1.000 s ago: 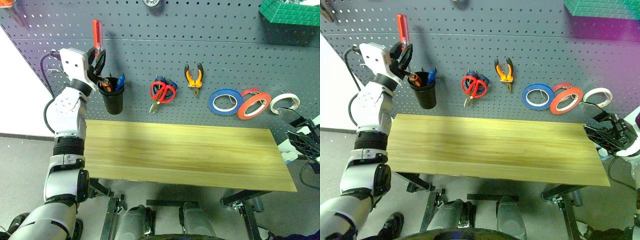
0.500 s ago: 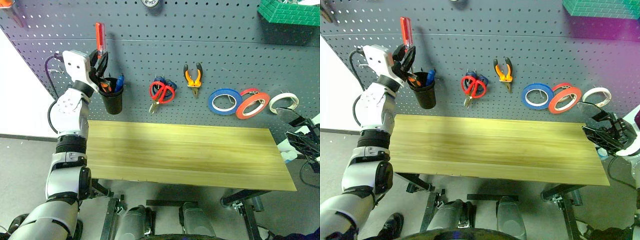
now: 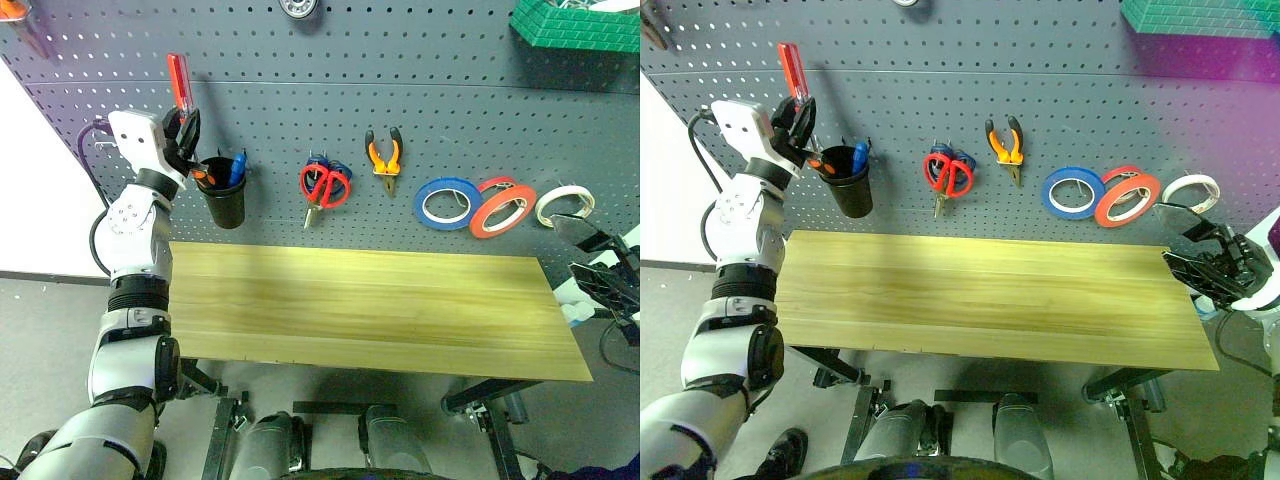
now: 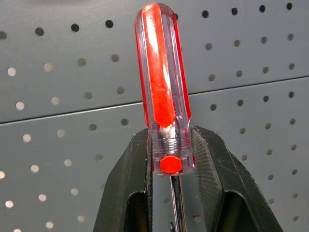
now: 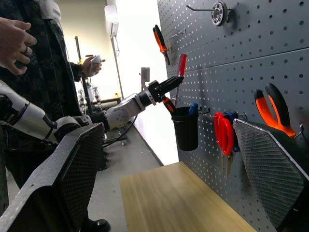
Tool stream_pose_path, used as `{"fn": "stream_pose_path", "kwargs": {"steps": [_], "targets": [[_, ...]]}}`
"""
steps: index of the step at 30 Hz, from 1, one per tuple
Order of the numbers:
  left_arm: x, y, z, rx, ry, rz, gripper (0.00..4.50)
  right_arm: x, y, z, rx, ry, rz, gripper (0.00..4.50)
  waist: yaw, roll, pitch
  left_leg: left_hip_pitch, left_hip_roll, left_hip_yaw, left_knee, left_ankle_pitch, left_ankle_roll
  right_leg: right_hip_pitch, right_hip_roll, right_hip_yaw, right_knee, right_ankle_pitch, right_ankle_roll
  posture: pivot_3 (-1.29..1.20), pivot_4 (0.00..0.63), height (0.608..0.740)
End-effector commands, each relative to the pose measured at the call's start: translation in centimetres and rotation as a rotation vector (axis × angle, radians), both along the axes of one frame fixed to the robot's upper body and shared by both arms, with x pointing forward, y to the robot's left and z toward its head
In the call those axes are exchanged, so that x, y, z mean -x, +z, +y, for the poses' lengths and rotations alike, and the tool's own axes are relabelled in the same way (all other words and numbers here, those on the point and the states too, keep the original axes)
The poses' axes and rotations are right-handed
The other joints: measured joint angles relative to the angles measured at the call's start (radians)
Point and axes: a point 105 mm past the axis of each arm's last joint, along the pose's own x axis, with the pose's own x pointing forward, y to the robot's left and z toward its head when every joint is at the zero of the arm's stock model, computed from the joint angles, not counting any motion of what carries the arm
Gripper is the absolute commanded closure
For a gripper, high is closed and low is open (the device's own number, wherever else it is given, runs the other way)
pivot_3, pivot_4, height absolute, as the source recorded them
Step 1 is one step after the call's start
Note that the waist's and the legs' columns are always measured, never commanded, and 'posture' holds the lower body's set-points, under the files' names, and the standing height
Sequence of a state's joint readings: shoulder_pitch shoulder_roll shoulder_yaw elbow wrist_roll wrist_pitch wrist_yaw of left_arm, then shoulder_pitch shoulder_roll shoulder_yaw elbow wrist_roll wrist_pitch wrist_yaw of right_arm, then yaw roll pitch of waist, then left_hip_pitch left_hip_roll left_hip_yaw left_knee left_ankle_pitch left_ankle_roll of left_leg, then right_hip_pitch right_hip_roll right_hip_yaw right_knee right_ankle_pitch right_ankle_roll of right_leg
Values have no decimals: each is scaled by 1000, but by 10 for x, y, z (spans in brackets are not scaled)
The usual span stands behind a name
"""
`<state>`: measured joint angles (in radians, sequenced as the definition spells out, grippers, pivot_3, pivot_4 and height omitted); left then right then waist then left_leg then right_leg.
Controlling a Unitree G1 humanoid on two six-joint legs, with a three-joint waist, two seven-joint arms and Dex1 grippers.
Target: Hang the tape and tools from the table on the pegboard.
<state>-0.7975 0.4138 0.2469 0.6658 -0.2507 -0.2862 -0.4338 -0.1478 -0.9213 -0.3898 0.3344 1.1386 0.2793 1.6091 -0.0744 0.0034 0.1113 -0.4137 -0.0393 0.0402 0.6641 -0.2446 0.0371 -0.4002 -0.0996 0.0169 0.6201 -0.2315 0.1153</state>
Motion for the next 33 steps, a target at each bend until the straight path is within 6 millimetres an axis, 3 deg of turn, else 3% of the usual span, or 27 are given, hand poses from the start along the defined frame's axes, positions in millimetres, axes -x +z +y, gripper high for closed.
{"fn": "stream_pose_path", "kwargs": {"steps": [1, 18, 24, 28, 33], "targets": [[-1, -11, 9, 11, 23, 45, 3671, 2, 13, 3, 7, 15, -70, 0, 0, 0, 0, 1, 0, 0, 0, 0, 0, 1, 0, 0, 0, 0, 0, -188, 86, 740], [-8, -33, 8, 54, -2, 147, 3671, 2, 13, 5, 13, 17, -68, 0, -1, 5, -4, 6, 0, 0, -1, 0, 0, 7, 0, 0, -1, -1, -1, -194, 90, 740], [-3, -38, 19, 93, 6, 164, 3671, 1, 12, 5, 14, 16, -66, 0, -1, 6, -4, 6, 0, 0, -1, 0, 0, 7, 0, 0, -2, -1, -1, -189, 87, 740], [-2, -42, 36, 208, 27, 184, 3671, 0, 12, 5, 13, 13, -67, 0, -5, 6, -4, 6, 0, 0, -1, 0, 0, 7, 0, 0, -2, -1, -1, -190, 85, 740], [-1, -43, 35, 237, -1, 192, 3671, 0, 12, 5, 10, 14, -67, 0, -11, 6, -4, 6, 1, 0, -2, 0, 0, 7, 0, -1, -3, -1, -1, -193, 83, 740]]}}
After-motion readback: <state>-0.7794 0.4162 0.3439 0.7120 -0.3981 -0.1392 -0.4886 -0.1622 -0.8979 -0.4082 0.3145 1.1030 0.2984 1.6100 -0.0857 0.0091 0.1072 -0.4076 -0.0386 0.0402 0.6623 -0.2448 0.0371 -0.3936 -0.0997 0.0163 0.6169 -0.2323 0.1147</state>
